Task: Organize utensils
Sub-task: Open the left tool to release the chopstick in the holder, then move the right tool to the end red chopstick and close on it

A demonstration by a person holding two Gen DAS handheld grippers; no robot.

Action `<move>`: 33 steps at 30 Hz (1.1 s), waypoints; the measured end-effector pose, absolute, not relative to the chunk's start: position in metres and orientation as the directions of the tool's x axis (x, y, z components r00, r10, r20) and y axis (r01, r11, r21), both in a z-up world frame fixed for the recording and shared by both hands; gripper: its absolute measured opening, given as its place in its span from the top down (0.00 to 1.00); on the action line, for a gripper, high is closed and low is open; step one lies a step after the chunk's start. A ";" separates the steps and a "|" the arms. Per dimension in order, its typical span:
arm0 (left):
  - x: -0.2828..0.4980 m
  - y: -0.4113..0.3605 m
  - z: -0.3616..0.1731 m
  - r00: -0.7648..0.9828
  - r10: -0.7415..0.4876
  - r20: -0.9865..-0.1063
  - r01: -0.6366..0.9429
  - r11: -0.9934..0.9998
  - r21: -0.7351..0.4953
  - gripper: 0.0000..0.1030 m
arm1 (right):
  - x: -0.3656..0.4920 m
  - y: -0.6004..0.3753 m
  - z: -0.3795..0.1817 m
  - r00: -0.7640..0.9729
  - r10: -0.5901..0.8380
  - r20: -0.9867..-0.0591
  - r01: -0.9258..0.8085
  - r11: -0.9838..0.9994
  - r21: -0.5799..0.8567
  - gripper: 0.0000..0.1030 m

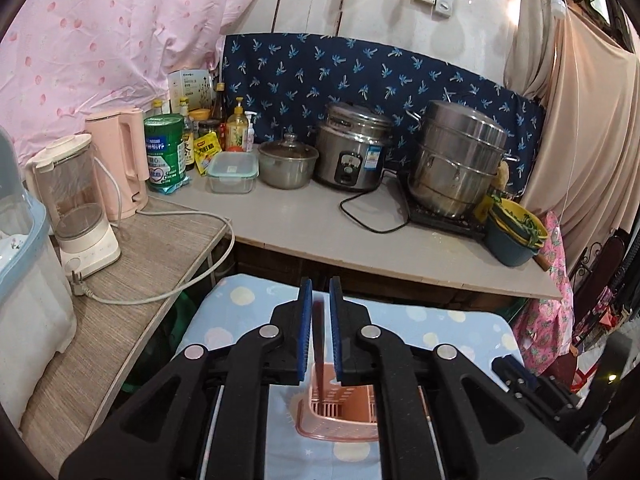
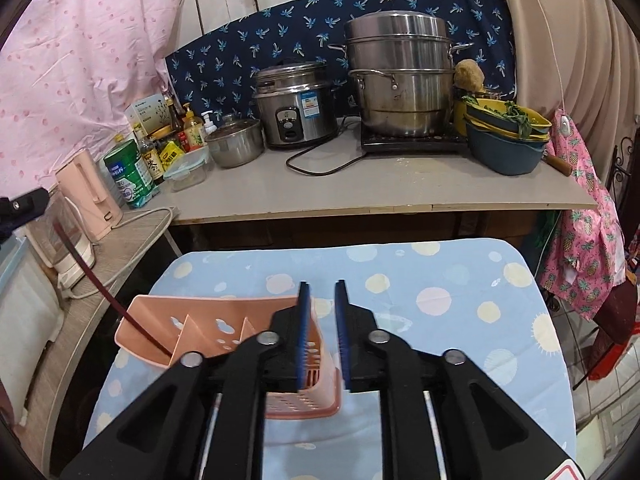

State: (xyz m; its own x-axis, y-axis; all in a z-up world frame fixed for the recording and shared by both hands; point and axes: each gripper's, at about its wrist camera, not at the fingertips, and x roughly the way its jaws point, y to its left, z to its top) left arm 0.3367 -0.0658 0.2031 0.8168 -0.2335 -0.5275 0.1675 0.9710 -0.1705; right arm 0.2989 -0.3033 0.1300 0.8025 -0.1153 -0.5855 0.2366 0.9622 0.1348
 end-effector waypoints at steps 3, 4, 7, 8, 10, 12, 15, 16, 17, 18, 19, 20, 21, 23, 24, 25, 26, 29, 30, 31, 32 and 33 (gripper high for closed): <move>0.327 -0.063 0.197 0.818 -0.218 -0.533 0.162 0.975 -0.150 0.78 | 0.284 -0.296 0.137 0.808 -0.133 -0.573 0.236 0.966 0.109 0.74; 0.323 -0.061 0.195 0.819 -0.214 -0.532 0.161 0.976 -0.144 0.75 | 0.278 -0.295 0.140 0.811 -0.132 -0.570 0.234 0.966 0.109 0.69; 0.306 -0.056 0.189 0.819 -0.195 -0.539 0.155 0.981 -0.120 0.65 | 0.258 -0.288 0.144 0.812 -0.131 -0.569 0.234 0.966 0.113 0.63; 0.300 -0.054 0.187 0.818 -0.187 -0.543 0.151 0.982 -0.110 0.65 | 0.250 -0.285 0.145 0.812 -0.133 -0.569 0.236 0.965 0.111 0.61; 0.286 -0.051 0.180 0.808 -0.184 -0.561 0.156 0.983 -0.097 0.65 | 0.235 -0.277 0.145 0.808 -0.148 -0.570 0.242 0.966 0.092 0.56; 0.274 -0.046 0.175 0.797 -0.181 -0.577 0.157 0.983 -0.092 0.65 | 0.220 -0.267 0.143 0.803 -0.164 -0.573 0.245 0.967 0.068 0.53; 0.252 -0.041 0.162 0.783 -0.171 -0.598 0.156 0.985 -0.077 0.65 | 0.198 -0.254 0.138 0.795 -0.172 -0.581 0.241 0.970 0.041 0.50; 0.244 -0.039 0.158 0.779 -0.167 -0.604 0.156 0.985 -0.071 0.65 | 0.190 -0.251 0.135 0.792 -0.170 -0.587 0.239 0.970 0.041 0.48; 0.236 -0.037 0.153 0.776 -0.161 -0.609 0.155 0.986 -0.063 0.65 | 0.183 -0.248 0.132 0.787 -0.166 -0.595 0.239 0.970 0.045 0.45; 0.229 -0.035 0.149 0.774 -0.157 -0.614 0.154 0.986 -0.058 0.65 | 0.176 -0.246 0.128 0.781 -0.158 -0.605 0.237 0.970 0.053 0.45; 0.223 -0.034 0.145 0.771 -0.157 -0.617 0.155 0.986 -0.057 0.65 | 0.170 -0.244 0.124 0.775 -0.152 -0.614 0.237 0.970 0.059 0.45; 0.216 -0.033 0.141 0.767 -0.159 -0.622 0.158 0.986 -0.057 0.65 | 0.163 -0.242 0.121 0.770 -0.149 -0.620 0.238 0.969 0.064 0.45; 0.208 -0.031 0.136 0.761 -0.162 -0.629 0.160 0.985 -0.060 0.65 | 0.156 -0.239 0.117 0.766 -0.148 -0.625 0.240 0.968 0.066 0.45; 0.195 -0.029 0.127 0.751 -0.162 -0.640 0.162 0.985 -0.059 0.65 | 0.144 -0.235 0.111 0.760 -0.149 -0.632 0.245 0.967 0.067 0.45; 0.188 -0.028 0.122 0.749 -0.158 -0.644 0.161 0.985 -0.054 0.65 | 0.138 -0.233 0.107 0.755 -0.150 -0.638 0.247 0.967 0.065 0.45; 0.182 -0.027 0.118 0.746 -0.157 -0.647 0.161 0.986 -0.053 0.65 | 0.133 -0.231 0.104 0.750 -0.150 -0.644 0.248 0.967 0.064 0.45; 0.175 -0.026 0.113 0.739 -0.159 -0.655 0.162 0.985 -0.057 0.65 | 0.127 -0.229 0.100 0.746 -0.151 -0.649 0.250 0.966 0.061 0.45; 0.161 -0.021 0.099 0.720 -0.172 -0.673 0.165 0.983 -0.074 0.65 | 0.113 -0.224 0.090 0.732 -0.162 -0.662 0.256 0.966 0.047 0.45; 0.156 -0.020 0.095 0.715 -0.173 -0.677 0.166 0.983 -0.076 0.65 | 0.109 -0.222 0.087 0.727 -0.166 -0.666 0.258 0.965 0.041 0.45; 0.152 -0.019 0.090 0.709 -0.173 -0.684 0.166 0.983 -0.076 0.65 | 0.105 -0.221 0.083 0.722 -0.172 -0.670 0.261 0.965 0.034 0.45; 0.147 -0.019 0.085 0.705 -0.172 -0.688 0.166 0.983 -0.077 0.65 | 0.101 -0.220 0.080 0.717 -0.177 -0.674 0.264 0.964 0.028 0.45; 0.142 -0.019 0.080 0.700 -0.171 -0.694 0.164 0.983 -0.077 0.65 | 0.097 -0.218 0.076 0.713 -0.182 -0.677 0.266 0.964 0.022 0.45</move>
State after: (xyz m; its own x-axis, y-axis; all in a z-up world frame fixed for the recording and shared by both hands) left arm 0.1419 -0.0187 0.0800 0.6997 -0.1709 -0.6937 0.1641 0.9835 -0.0768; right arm 0.0970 -0.2185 0.0761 0.7132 -0.1820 -0.6769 0.2663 0.9636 0.0215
